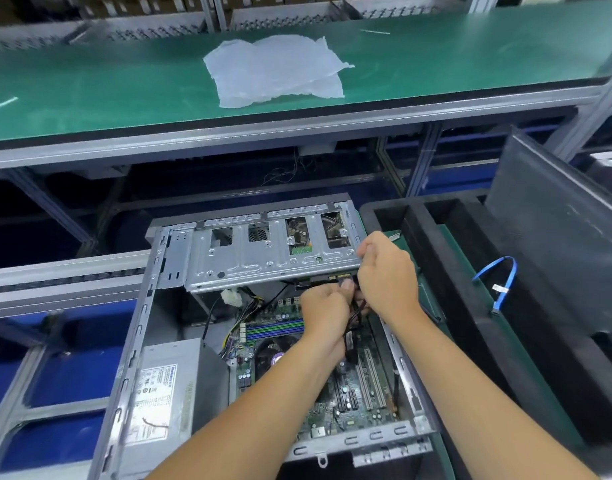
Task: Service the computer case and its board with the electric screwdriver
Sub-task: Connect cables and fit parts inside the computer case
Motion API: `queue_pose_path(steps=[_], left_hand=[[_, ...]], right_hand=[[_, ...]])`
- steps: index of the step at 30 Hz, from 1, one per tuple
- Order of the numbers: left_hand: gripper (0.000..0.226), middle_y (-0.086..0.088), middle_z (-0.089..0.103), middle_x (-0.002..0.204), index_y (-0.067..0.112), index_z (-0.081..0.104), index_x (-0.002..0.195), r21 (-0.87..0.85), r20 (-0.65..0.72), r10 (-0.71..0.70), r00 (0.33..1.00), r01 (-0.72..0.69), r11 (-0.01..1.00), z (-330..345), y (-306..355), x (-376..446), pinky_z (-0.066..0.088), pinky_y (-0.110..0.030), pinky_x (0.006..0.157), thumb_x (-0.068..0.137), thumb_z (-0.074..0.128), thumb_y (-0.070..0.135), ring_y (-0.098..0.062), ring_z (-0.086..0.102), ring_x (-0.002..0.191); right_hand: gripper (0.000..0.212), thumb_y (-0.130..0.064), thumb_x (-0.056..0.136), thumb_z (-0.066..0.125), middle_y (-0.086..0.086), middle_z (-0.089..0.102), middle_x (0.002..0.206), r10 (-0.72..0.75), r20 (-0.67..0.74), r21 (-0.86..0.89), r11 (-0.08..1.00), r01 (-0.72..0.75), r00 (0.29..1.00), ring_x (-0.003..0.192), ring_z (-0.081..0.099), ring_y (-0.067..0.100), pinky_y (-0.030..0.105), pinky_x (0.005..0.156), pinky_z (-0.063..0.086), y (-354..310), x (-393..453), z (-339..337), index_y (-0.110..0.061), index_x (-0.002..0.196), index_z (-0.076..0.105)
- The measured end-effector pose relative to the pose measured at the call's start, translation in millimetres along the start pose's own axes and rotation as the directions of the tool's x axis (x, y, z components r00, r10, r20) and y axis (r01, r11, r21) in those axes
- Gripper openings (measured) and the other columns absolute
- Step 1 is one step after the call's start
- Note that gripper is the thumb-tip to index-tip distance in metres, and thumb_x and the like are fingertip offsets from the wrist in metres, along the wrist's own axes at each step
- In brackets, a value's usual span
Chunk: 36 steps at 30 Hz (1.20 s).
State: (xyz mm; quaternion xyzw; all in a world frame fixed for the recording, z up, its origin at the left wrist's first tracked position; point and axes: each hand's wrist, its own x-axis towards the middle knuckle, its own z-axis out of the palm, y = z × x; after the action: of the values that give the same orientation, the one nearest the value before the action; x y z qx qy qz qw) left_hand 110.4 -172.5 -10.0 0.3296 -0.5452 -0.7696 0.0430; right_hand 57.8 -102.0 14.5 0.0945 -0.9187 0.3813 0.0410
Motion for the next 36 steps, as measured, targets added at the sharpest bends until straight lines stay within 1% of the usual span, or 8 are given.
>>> queue_pose_path(steps=[5,8,15,19,22,26,31,36], left_hand=[[0.041,-0.001,0.058,0.056,0.013,0.057,0.051,0.0,-0.071,-0.002,0.998,0.002,1.0,1.8,-0.4,-0.6,0.042,-0.025,0.061,0.091,0.058,0.005,-0.015,0.049,0.059],[0.038,0.0,0.06,0.054,0.012,0.057,0.052,-0.067,-0.081,-0.033,0.996,0.027,0.997,3.7,-0.5,-0.2,0.044,-0.028,0.065,0.089,0.059,0.001,-0.015,0.051,0.058],[0.026,0.007,0.06,0.046,0.007,0.06,0.065,-0.108,-0.154,-0.028,0.988,0.012,0.994,11.3,-2.4,-0.4,0.043,-0.013,0.045,0.09,0.058,0.002,-0.003,0.052,0.042],[0.031,0.003,0.055,0.051,0.009,0.058,0.06,-0.005,-0.162,0.048,0.986,-0.049,0.999,10.4,-5.8,0.4,0.039,-0.021,0.051,0.09,0.059,0.004,-0.008,0.044,0.048],[0.047,0.008,0.034,0.045,0.016,0.043,0.047,0.147,-0.146,0.131,0.981,-0.109,0.983,9.2,-8.4,2.6,0.023,-0.024,0.05,0.089,0.06,0.005,-0.009,0.027,0.048],[0.051,0.002,0.027,0.052,0.018,0.033,0.046,0.162,-0.132,0.113,0.985,-0.091,0.983,6.9,-12.3,8.5,0.017,-0.027,0.054,0.088,0.059,0.007,-0.014,0.022,0.053],[0.06,0.008,0.03,0.044,0.021,0.038,0.035,0.12,-0.151,0.095,0.984,-0.077,0.99,9.4,-14.3,10.1,0.021,-0.024,0.05,0.088,0.06,0.004,-0.01,0.025,0.048],[0.032,0.004,0.059,0.055,0.014,0.065,0.055,0.06,-0.196,0.097,0.976,-0.086,0.994,6.5,-10.8,9.2,0.041,-0.024,0.058,0.086,0.065,0.006,-0.01,0.048,0.056]], right_hand=[[0.017,-0.004,0.097,0.041,0.003,0.056,0.075,-0.016,0.036,-0.09,0.996,0.019,0.999,0.071,0.051,0.028,0.035,0.06,0.03,-1.8,0.0,0.7,-0.019,0.09,0.048],[0.016,-0.005,0.097,0.041,0.005,0.058,0.076,-0.022,0.043,-0.098,0.995,0.026,0.999,0.072,0.056,0.031,0.037,0.061,0.039,-2.5,-0.5,-0.6,-0.018,0.091,0.048],[0.02,-0.001,0.097,0.04,0.01,0.062,0.077,0.006,0.024,-0.018,1.0,-0.006,1.0,0.076,0.061,0.036,0.044,0.069,0.051,-4.4,-1.5,-3.2,-0.013,0.093,0.055],[0.018,-0.003,0.097,0.04,0.009,0.06,0.073,-0.001,0.032,-0.04,0.999,0.002,0.999,0.073,0.06,0.034,0.042,0.065,0.049,-4.8,-2.1,-2.3,-0.015,0.091,0.052],[0.018,-0.001,0.096,0.041,0.007,0.057,0.071,0.0,0.029,-0.044,0.999,0.001,1.0,0.071,0.056,0.031,0.037,0.06,0.041,-3.9,-2.5,-2.8,-0.016,0.091,0.051],[0.016,-0.001,0.095,0.043,0.003,0.055,0.071,-0.02,0.045,-0.087,0.996,0.023,0.999,0.071,0.053,0.03,0.035,0.059,0.033,-5.1,-3.0,-2.6,-0.016,0.091,0.049],[0.017,-0.002,0.095,0.041,0.009,0.061,0.077,-0.006,0.033,-0.061,0.998,0.008,0.999,0.075,0.058,0.033,0.04,0.064,0.045,-3.7,-0.8,-2.6,-0.016,0.092,0.051],[0.017,-0.002,0.095,0.042,0.011,0.064,0.086,0.01,0.043,-0.059,0.998,-0.008,0.999,0.08,0.057,0.032,0.036,0.064,0.039,-2.8,-1.8,-2.3,-0.013,0.097,0.055]])
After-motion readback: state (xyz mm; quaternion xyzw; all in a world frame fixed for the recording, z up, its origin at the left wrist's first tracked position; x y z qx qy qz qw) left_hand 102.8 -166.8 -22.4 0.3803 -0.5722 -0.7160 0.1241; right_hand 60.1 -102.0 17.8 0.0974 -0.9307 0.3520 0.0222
